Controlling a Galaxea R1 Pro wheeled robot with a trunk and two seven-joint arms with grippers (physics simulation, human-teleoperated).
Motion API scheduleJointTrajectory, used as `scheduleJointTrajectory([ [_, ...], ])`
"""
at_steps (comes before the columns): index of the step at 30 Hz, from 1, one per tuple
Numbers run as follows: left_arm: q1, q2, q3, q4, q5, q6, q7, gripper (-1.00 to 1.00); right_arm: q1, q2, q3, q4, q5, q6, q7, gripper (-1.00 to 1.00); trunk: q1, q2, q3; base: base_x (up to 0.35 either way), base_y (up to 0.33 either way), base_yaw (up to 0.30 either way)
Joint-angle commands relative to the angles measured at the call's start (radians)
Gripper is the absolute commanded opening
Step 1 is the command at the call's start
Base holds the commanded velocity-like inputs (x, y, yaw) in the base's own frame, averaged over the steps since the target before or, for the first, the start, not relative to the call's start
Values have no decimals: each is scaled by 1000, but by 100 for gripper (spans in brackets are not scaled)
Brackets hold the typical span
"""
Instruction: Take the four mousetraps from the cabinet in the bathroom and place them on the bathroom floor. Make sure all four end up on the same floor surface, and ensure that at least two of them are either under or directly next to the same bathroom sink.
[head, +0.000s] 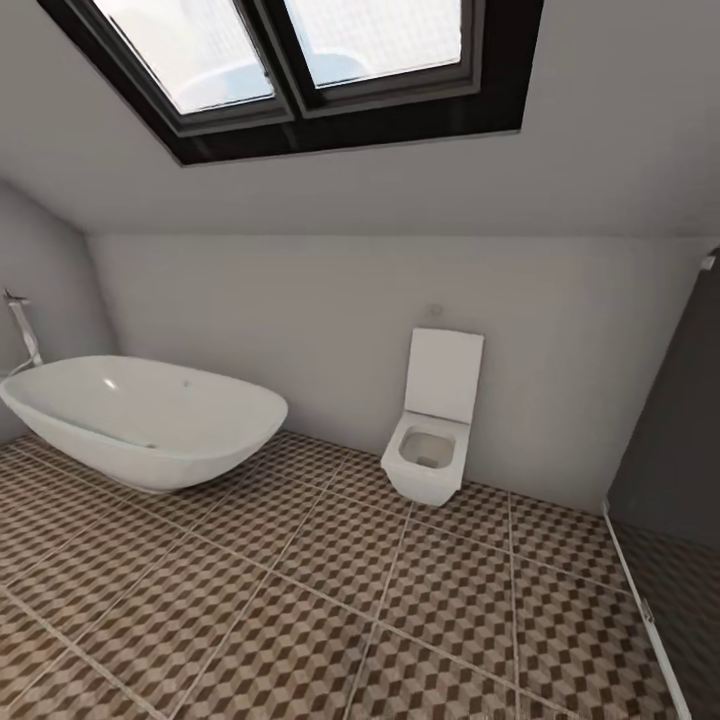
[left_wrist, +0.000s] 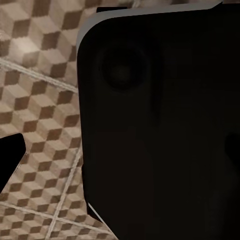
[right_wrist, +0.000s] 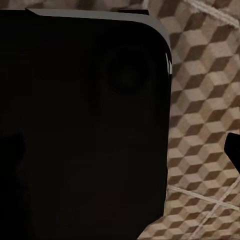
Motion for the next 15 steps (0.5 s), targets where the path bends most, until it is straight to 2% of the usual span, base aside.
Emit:
scheduleJointTrajectory([
  [1, 0, 0, 0, 1, -1, -3, 0, 100, 0, 0, -1, 0, 0, -2, 1, 100, 0, 0, -1, -20, 42, -299],
  [10, 0, 0, 0, 1, -1, -3, 0, 100, 0, 0, -1, 0, 0, -2, 1, 100, 0, 0, -1, -11, 49, -299],
  [15, 0, 0, 0, 1, -1, -3, 0, 100, 0, 0, -1, 0, 0, -2, 2, 100, 0, 0, -1, -4, 145, -299],
])
